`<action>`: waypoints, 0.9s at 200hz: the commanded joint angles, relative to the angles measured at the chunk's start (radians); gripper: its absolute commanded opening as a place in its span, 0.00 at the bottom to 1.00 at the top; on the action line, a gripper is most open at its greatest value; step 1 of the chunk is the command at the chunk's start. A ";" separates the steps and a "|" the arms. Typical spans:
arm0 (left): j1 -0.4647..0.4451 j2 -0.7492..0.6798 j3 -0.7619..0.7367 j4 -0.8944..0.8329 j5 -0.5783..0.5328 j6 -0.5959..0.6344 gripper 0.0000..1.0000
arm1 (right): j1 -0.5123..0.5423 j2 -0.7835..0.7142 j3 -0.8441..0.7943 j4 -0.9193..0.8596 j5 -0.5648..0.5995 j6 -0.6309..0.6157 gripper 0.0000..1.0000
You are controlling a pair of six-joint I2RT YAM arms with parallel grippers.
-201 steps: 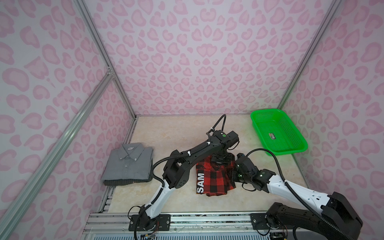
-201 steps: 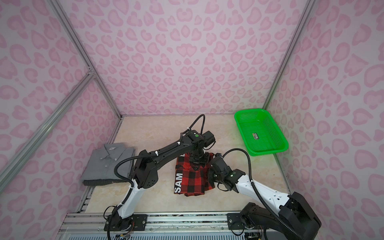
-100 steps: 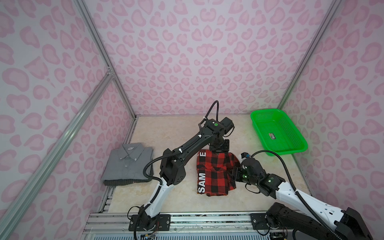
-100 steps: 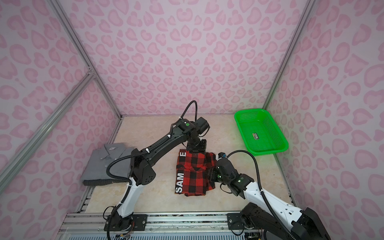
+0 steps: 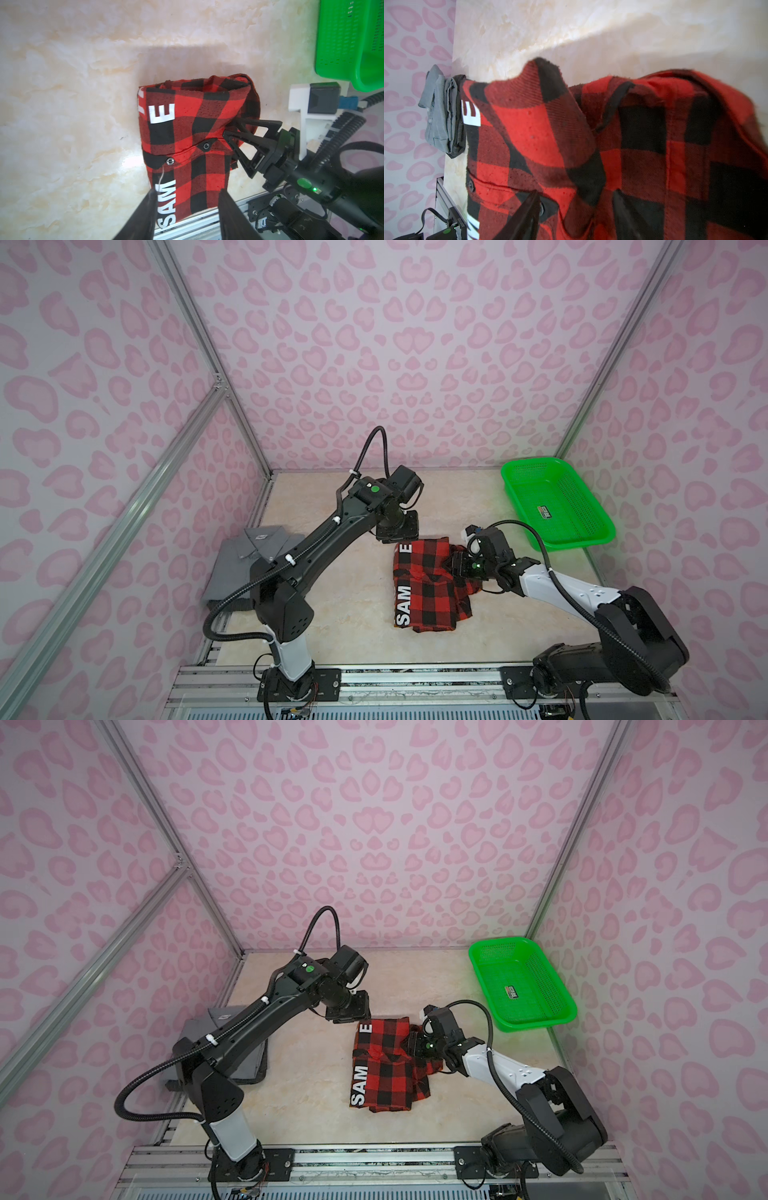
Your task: Fold and stack the long sleeve shirts
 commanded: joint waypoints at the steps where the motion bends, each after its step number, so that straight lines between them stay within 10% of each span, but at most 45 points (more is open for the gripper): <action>1: 0.006 -0.074 -0.128 0.105 -0.026 -0.006 0.50 | -0.013 0.049 0.013 0.067 -0.043 -0.026 0.48; 51: 0.012 -0.160 -0.373 0.216 -0.010 -0.032 0.50 | -0.020 -0.013 0.069 0.033 -0.028 -0.033 0.00; 140: -0.021 -0.058 -0.457 0.316 0.057 -0.056 0.50 | -0.097 0.087 0.214 -0.054 -0.056 -0.068 0.00; 180: -0.034 -0.050 -0.481 0.336 0.069 -0.070 0.50 | -0.122 0.133 0.255 -0.189 0.050 -0.076 0.41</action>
